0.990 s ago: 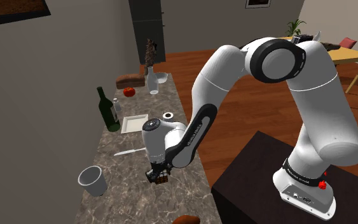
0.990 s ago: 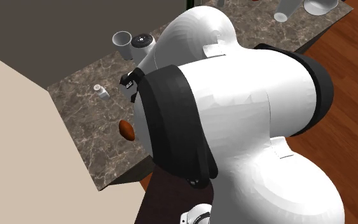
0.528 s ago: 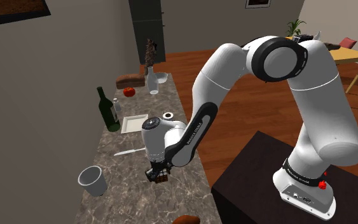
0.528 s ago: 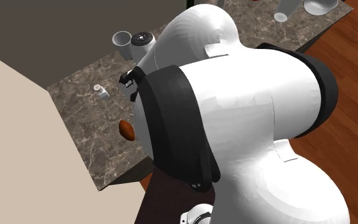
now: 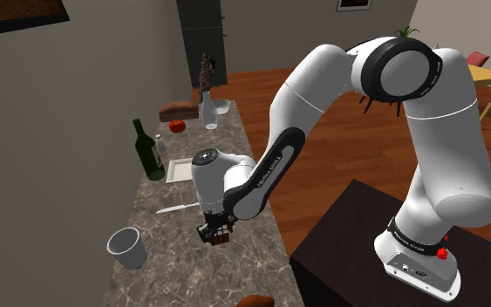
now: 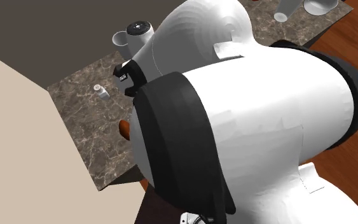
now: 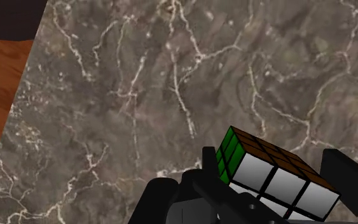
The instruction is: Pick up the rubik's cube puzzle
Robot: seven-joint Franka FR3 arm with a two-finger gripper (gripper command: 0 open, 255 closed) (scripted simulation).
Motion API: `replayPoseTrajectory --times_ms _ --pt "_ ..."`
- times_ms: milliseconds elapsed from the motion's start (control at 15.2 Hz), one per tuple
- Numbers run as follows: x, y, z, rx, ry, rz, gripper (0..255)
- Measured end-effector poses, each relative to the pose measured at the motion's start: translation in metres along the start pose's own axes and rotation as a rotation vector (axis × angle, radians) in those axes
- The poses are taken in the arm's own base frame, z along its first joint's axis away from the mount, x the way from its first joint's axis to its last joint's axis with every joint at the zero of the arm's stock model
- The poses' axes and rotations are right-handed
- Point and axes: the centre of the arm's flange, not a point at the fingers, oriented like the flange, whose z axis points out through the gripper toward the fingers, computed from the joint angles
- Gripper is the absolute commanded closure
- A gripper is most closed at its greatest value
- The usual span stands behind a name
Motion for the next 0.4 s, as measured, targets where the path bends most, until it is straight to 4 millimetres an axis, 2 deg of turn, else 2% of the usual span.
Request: replayPoseTrajectory --times_ms 396 --pt "-0.001 0.001 -0.03 0.0 0.0 0.0 255"
